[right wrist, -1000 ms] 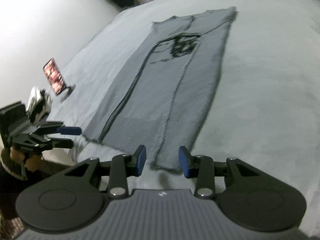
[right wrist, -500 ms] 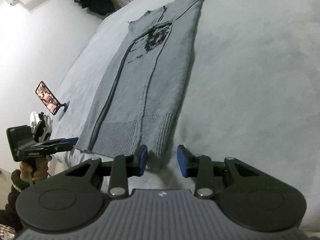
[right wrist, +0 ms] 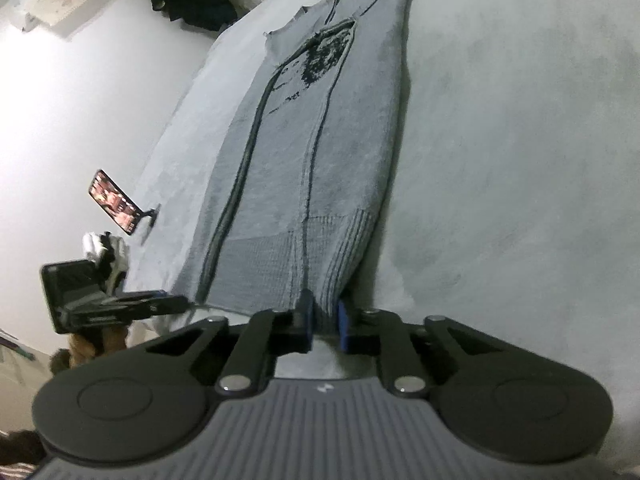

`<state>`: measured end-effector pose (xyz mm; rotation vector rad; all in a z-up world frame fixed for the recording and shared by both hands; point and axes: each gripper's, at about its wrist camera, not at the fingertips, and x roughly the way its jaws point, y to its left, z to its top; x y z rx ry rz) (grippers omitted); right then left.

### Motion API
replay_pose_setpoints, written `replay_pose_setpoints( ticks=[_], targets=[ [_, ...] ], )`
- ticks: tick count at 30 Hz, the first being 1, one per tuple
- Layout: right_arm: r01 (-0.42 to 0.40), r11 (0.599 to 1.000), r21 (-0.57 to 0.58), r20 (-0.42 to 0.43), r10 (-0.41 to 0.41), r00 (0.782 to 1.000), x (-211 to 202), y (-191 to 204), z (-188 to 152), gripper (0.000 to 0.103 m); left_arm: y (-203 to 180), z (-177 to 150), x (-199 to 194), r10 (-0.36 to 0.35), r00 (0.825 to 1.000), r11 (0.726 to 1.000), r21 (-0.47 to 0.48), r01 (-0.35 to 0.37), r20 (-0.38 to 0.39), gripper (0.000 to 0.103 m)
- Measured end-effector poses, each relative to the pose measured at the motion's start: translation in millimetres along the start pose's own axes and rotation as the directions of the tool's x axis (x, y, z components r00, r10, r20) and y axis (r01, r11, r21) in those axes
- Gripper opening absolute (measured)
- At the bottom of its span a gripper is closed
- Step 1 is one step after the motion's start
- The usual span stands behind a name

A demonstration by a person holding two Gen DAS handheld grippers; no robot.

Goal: Fold clothes
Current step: 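Move both tools to the ribbed hem and close them on it, then lift the hem with both tools and fold it toward the collar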

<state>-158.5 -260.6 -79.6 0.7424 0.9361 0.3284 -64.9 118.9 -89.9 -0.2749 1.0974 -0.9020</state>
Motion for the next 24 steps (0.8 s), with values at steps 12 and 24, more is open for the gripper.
replay_pose_setpoints(
  ticks=[12, 24],
  targets=[
    [-0.191, 0.979, 0.076, 0.083, 0.185, 0.979, -11, 8, 16, 0.012, 7, 15, -8, -0.160, 0.975, 0.981, -0.083, 0.174, 0.154, 0.005],
    [-0.272, 0.916, 0.294, 0.219, 0.213, 0.952, 11, -32, 46, 0.012, 56, 54, 20, -0.115, 0.933, 0.897, -0.367, 0.246, 0.342, 0.001]
  ],
)
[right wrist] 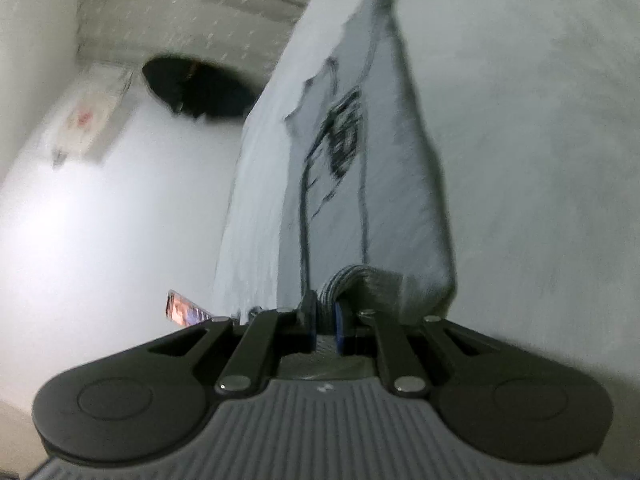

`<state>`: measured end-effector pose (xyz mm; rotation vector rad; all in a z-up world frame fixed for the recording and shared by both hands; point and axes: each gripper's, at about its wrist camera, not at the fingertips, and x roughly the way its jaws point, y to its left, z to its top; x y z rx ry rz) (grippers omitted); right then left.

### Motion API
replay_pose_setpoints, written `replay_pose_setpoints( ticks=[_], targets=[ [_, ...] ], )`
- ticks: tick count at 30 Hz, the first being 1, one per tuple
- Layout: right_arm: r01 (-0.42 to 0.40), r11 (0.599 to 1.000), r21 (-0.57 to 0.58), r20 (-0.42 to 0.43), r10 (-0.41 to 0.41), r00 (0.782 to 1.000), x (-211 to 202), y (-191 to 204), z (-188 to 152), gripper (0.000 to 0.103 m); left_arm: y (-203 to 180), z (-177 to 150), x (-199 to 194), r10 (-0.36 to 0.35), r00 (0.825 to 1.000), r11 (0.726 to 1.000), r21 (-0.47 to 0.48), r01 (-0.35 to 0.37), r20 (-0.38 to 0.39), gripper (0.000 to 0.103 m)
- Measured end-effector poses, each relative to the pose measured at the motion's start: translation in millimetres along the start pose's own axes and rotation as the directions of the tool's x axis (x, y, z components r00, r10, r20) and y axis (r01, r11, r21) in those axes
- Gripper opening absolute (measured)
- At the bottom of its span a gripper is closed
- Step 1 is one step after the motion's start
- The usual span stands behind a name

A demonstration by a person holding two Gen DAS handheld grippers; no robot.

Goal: Fold clothes
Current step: 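Lift the hem with both tools and fold it toward the collar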

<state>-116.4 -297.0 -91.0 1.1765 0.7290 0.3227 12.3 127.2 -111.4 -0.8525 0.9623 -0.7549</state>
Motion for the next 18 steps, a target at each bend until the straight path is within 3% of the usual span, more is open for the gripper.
replay_pose_setpoints(
  ticks=[4, 10, 12, 15, 18],
  targets=[
    [0.007, 0.994, 0.107, 0.042, -0.011, 0.999, 6, -19, 12, 0.012, 9, 8, 14, 0.033, 0.999, 0.998, -0.063, -0.031, 0.032, 0.001],
    [-0.069, 0.981, 0.180, 0.033, 0.064, 0.997, 8, -30, 21, 0.018, 5, 15, 13, 0.013, 0.998, 0.997, -0.078, -0.009, 0.056, 0.004],
    [-0.098, 0.978, 0.182, 0.035, 0.093, 0.995, 4, -30, 22, 0.022, 2, 18, 7, 0.008, 0.997, 0.998, -0.068, -0.003, 0.075, 0.011],
    [-0.124, 0.978, 0.166, 0.061, 0.115, 0.991, -3, -26, 21, 0.044, -2, 22, -2, 0.013, 0.994, 0.999, -0.048, -0.008, 0.112, 0.029],
    [-0.116, 0.985, 0.124, 0.091, 0.106, 0.990, -5, -19, 21, 0.046, -11, 24, -8, 0.038, 0.991, 0.999, 0.022, -0.041, 0.130, 0.034]
  ],
)
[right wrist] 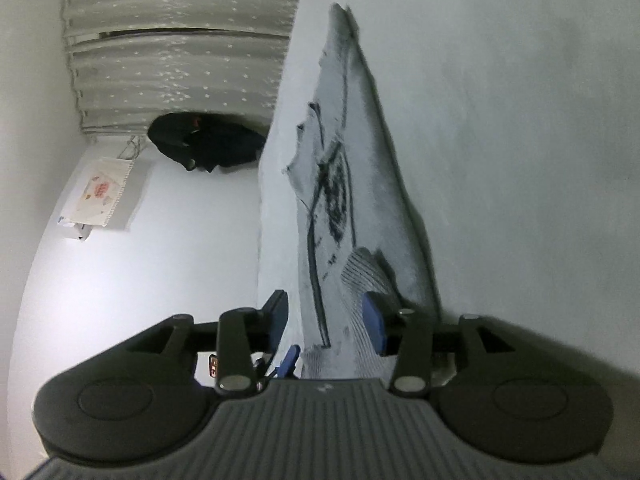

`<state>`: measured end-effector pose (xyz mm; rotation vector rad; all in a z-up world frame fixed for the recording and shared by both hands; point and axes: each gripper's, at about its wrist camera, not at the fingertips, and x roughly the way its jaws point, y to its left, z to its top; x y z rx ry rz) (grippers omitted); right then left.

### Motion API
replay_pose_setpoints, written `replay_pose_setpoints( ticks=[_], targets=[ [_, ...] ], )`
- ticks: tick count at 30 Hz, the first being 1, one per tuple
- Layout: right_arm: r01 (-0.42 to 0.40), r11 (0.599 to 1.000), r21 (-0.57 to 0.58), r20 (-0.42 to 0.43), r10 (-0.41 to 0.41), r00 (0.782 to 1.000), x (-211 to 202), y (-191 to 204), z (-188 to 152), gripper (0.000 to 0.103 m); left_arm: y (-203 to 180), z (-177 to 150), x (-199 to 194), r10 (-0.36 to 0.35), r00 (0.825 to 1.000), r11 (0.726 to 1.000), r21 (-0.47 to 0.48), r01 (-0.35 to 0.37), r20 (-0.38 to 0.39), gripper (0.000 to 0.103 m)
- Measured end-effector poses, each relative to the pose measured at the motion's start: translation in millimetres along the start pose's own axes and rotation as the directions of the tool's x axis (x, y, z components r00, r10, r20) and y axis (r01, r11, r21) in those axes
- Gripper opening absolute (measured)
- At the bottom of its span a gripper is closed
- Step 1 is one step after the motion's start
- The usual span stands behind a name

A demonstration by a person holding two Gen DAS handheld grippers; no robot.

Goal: Fold clothes
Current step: 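Lift the hem with both tools and fold it toward the collar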

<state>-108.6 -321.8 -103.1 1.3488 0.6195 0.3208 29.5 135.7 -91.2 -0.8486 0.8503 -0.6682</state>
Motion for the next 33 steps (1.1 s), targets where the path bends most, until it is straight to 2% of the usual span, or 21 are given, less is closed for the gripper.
replay_pose_setpoints(
  ticks=[4, 10, 14, 16, 18, 19, 20, 22, 27, 33],
  targets=[
    [0.098, 0.984, -0.148, 0.062, -0.090, 0.994, 6, 18, -8, 0.046, -12, -1, -4, 0.045, 0.999, 0.989, 0.144, -0.045, -0.003, 0.036],
    [0.264, 0.874, -0.409, 0.111, -0.240, 0.964, 21, 35, -31, 0.044, -23, -12, 9, 0.110, 0.992, 0.951, 0.295, -0.089, -0.056, 0.036],
    [0.291, 0.828, -0.479, 0.099, -0.279, 0.955, 27, 31, -37, 0.042, -27, -20, 16, 0.165, 0.982, 0.918, 0.379, -0.120, -0.089, 0.036],
    [0.298, 0.804, -0.514, 0.097, -0.291, 0.952, 31, 34, -39, 0.038, -29, -22, 17, 0.175, 0.979, 0.905, 0.409, -0.119, -0.102, 0.035],
    [0.309, 0.779, -0.546, 0.096, -0.308, 0.946, 33, 37, -40, 0.029, -29, -24, 17, 0.178, 0.978, 0.899, 0.423, -0.115, -0.112, 0.029],
    [0.314, 0.769, -0.557, 0.094, -0.317, 0.944, 34, 37, -41, 0.022, -29, -26, 18, 0.181, 0.977, 0.896, 0.428, -0.116, -0.115, 0.013],
    [0.315, 0.768, -0.558, 0.090, -0.322, 0.943, 34, 36, -40, 0.019, -29, -26, 18, 0.184, 0.977, 0.896, 0.429, -0.120, -0.112, 0.008],
    [0.305, 0.784, -0.541, 0.077, -0.315, 0.946, 34, 36, -36, 0.011, -30, -26, 16, 0.175, 0.979, 0.902, 0.414, -0.118, -0.104, 0.007],
    [0.240, 0.829, -0.505, 0.037, -0.257, 0.966, 31, 55, -23, 0.010, -44, -10, 13, 0.113, 0.991, 0.918, 0.389, -0.076, -0.075, 0.007],
    [0.210, 0.875, -0.437, 0.027, -0.220, 0.975, 37, 62, 2, 0.010, -49, 17, 21, 0.056, 0.998, 0.949, 0.313, -0.042, -0.036, 0.007]
  ],
)
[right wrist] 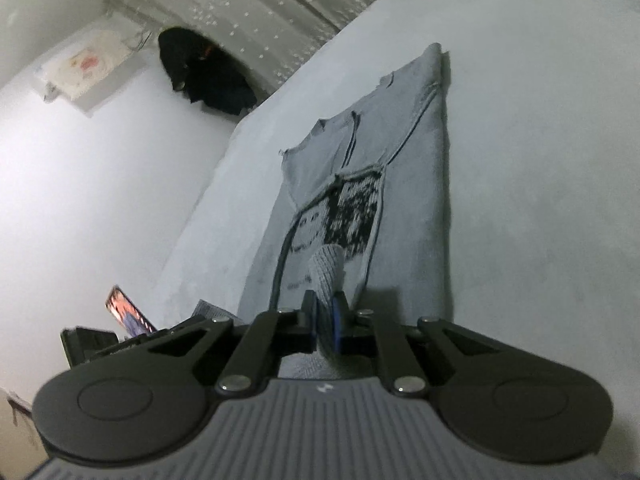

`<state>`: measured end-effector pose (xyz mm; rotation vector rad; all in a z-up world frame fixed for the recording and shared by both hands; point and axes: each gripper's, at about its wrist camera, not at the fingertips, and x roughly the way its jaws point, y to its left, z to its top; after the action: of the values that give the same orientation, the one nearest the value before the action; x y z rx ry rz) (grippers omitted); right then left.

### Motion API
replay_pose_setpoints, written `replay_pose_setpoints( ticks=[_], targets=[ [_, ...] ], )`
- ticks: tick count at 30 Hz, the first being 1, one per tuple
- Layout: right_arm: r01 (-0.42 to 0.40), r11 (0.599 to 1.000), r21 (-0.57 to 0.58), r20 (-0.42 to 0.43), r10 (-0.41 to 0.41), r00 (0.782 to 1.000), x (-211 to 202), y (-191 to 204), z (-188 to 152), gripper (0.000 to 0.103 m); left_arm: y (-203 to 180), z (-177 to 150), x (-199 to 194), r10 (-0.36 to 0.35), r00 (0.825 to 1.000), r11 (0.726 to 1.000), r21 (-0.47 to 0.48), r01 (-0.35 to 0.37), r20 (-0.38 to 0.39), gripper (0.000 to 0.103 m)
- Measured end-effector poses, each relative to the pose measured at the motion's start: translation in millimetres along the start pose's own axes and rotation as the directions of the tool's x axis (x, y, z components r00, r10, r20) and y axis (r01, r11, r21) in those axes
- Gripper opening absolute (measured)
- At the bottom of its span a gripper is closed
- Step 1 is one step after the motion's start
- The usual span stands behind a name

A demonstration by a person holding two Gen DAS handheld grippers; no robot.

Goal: Fold clothes
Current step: 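Lift the hem with both tools and fold it toward the collar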

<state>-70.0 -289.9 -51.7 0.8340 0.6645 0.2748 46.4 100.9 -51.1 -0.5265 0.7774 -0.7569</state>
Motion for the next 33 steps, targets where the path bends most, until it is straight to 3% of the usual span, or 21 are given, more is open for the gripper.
replay_pose_setpoints(
  ticks=[7, 18, 25, 29, 33],
  targets=[
    [-0.047, 0.993, 0.109, 0.034, 0.044, 0.998, 11, -21, 28, 0.010, 19, 27, 25, -0.003, 0.999, 0.998, -0.068, 0.005, 0.040, 0.007],
    [-0.087, 0.988, 0.125, 0.084, 0.076, 0.994, 29, -37, 69, 0.010, 50, 56, 70, -0.020, 0.997, 0.989, -0.142, 0.030, 0.078, 0.007],
    [-0.119, 0.980, 0.162, 0.126, 0.099, 0.987, 35, -53, 77, 0.010, 61, 67, 86, -0.082, 0.988, 0.982, -0.161, 0.103, 0.134, 0.007],
    [-0.111, 0.978, 0.178, 0.134, 0.087, 0.987, 39, -62, 75, 0.010, 70, 63, 102, -0.008, 0.994, 0.988, -0.153, 0.025, 0.109, 0.007],
    [0.002, 0.992, 0.126, 0.093, -0.013, 0.996, 50, -59, 68, 0.010, 70, 57, 112, 0.065, 0.994, 0.993, -0.104, -0.056, 0.088, 0.008]
  ],
)
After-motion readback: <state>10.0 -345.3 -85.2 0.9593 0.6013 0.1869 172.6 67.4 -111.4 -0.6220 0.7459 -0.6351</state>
